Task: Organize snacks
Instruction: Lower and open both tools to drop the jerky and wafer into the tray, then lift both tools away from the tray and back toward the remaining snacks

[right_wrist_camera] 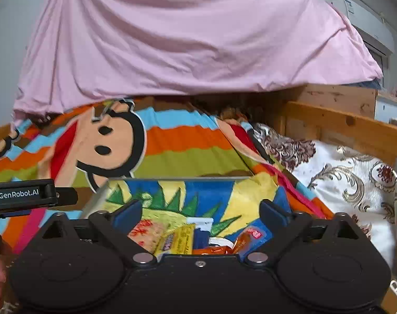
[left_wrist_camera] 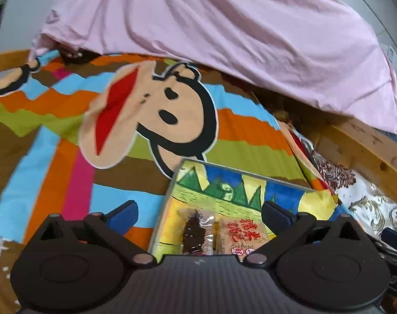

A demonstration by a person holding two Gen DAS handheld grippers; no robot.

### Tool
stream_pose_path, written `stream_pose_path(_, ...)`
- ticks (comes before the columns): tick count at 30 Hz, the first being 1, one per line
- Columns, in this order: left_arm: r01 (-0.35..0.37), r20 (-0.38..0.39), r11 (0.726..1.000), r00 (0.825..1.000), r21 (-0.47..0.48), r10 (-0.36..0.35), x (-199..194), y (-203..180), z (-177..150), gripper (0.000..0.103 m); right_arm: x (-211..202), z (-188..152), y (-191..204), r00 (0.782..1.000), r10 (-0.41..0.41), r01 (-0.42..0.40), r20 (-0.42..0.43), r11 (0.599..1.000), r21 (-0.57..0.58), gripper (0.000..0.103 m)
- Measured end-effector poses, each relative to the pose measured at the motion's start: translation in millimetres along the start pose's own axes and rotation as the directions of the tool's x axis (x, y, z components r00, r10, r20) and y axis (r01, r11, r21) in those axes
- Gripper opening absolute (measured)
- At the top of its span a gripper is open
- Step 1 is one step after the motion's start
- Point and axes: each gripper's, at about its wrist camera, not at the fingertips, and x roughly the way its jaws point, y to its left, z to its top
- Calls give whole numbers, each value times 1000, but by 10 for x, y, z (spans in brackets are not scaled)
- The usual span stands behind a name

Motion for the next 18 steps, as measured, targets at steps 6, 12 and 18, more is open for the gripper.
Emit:
stream_pose_path(6,-32,47,999,998,20,31,-372,-73,54,102,-352,137,-12,999,22,-22,45,1000,-6,102)
stream_pose_path(12,-54,135,994,990,94,41,-809,-281,18,102,-718,224,-130,997,21,-22,80,1000,8,102)
stream_pose_path(18,-82,182,986,982,145,55,-1187,-422,-79,102,-1042,237,-276,996,11,-15,91,999,45,102)
